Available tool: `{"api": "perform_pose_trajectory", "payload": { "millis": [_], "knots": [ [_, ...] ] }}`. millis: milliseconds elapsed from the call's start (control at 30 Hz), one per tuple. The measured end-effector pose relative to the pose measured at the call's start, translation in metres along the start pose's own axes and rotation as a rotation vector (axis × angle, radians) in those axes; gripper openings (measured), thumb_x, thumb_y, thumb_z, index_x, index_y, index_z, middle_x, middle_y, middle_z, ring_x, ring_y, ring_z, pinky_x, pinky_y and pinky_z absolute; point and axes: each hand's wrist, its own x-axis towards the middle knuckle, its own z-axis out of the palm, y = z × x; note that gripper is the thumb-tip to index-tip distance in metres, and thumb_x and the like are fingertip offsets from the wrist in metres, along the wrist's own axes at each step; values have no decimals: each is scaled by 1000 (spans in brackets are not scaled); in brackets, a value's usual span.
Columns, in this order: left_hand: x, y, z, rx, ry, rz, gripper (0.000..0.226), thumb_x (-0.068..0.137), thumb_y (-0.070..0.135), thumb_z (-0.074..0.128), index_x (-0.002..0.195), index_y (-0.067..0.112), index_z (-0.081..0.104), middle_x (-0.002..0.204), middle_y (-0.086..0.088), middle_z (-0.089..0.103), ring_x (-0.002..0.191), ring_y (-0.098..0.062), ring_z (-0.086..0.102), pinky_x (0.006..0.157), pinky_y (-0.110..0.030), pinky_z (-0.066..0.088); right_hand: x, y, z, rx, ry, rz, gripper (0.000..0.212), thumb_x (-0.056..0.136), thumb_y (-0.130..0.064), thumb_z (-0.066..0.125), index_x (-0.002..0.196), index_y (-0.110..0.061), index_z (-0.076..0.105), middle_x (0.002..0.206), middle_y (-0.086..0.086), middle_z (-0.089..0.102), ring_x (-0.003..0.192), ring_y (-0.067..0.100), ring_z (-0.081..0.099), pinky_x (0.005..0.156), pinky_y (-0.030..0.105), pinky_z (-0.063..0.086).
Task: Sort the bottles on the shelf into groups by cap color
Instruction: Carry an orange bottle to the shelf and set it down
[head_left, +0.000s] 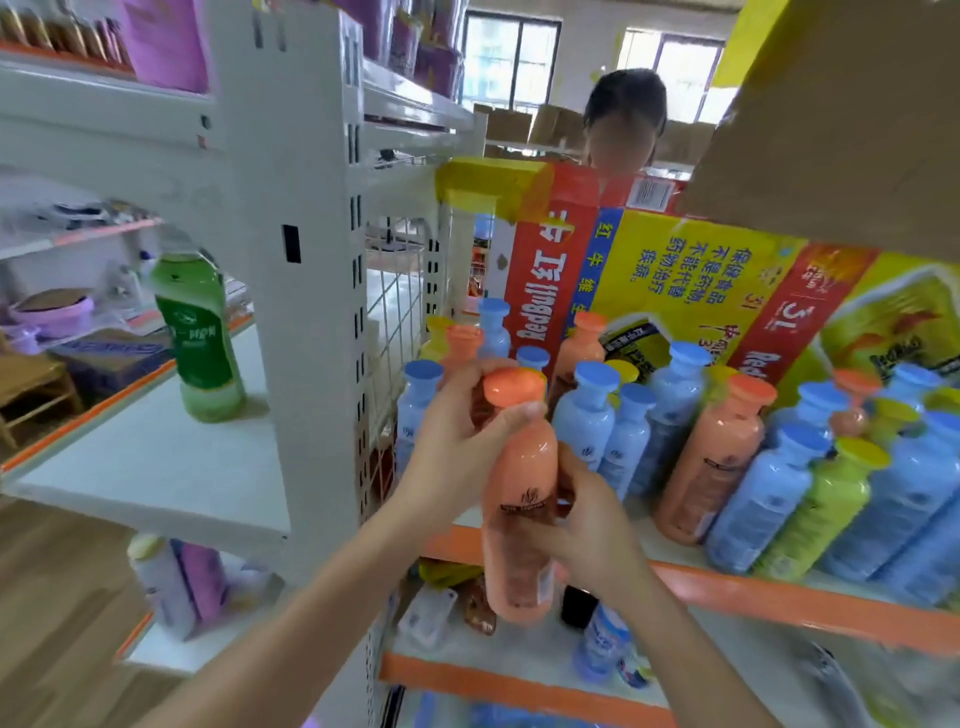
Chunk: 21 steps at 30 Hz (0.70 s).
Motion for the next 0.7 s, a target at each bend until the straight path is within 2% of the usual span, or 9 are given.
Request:
{"api": "perform_pose_trajectory", "payload": {
  "millis": [67, 167, 233, 300, 367, 467, 533, 600, 700],
  "knots": [
    [8, 5, 1, -24, -32, 23, 36, 80, 29, 67, 112, 22, 53, 109, -3, 64, 97, -9, 62, 80, -15, 49, 3, -4, -2, 24, -2, 3, 57, 46, -61, 65, 99, -48, 47, 90, -31, 64, 86, -9, 60, 71, 7, 43],
    [20, 12, 1, -32, -53, 29, 27, 84, 26, 64, 109, 25, 53, 105, 4, 64, 97, -7, 61, 82, -18, 50, 8, -10, -12, -19, -69, -3, 55, 61, -53, 76, 105, -48, 43, 98, -27, 63, 94, -8, 58, 79, 11, 44],
    [28, 18, 0, -47, -55, 40, 26, 83, 29, 65, 106, 26, 53, 102, 6, 63, 96, -8, 62, 83, -23, 51, 11, -17, -23, -91, -115, -19, 55, 71, -39, 76, 109, -51, 38, 101, -33, 58, 98, -16, 53, 81, 6, 40],
    [37, 25, -1, -62, -43, 43, 31, 82, 31, 65, 109, 22, 53, 106, 2, 63, 100, -15, 62, 88, -33, 51, 13, -23, -36, -187, -132, -38, 60, 75, -33, 73, 116, -51, 33, 110, -36, 49, 101, -20, 46, 83, 3, 35],
    [48, 33, -4, -75, -20, 35, 25, 85, 28, 62, 107, 23, 54, 109, 0, 63, 102, -18, 61, 92, -40, 50, 16, -25, -52, -289, -115, -51, 64, 78, -33, 70, 130, -42, 32, 118, -25, 46, 108, -11, 44, 88, 6, 34],
    [68, 50, -7, -99, 36, 43, 15, 85, 28, 62, 98, 28, 54, 102, 5, 62, 92, -9, 61, 85, -32, 52, 24, -26, -73, -413, -28, -73, 63, 83, -33, 64, 137, -34, 32, 121, -17, 45, 114, 0, 43, 95, 22, 35],
    [85, 62, -8, -102, 77, 56, 23, 85, 30, 62, 104, 20, 55, 100, 5, 62, 84, -5, 61, 76, -26, 51, 33, -27, -85, -472, 10, -87, 61, 84, -32, 63, 137, -32, 33, 120, -14, 46, 111, 2, 44, 91, 21, 34],
    [102, 72, -8, -71, 111, 71, 35, 85, 33, 61, 113, 12, 55, 104, 1, 63, 85, -8, 62, 78, -28, 52, 46, -26, -97, -515, 31, -106, 61, 84, -31, 64, 138, -28, 36, 121, -10, 49, 108, 2, 44, 88, 19, 32],
    [128, 81, -10, -128, 127, 110, 39, 86, 29, 60, 117, 6, 52, 107, -5, 62, 89, -12, 62, 83, -31, 53, 70, -23, -111, -519, 28, -115, 61, 84, -31, 64, 138, -27, 36, 122, -10, 51, 115, 7, 47, 90, 23, 36]
  ]
}}
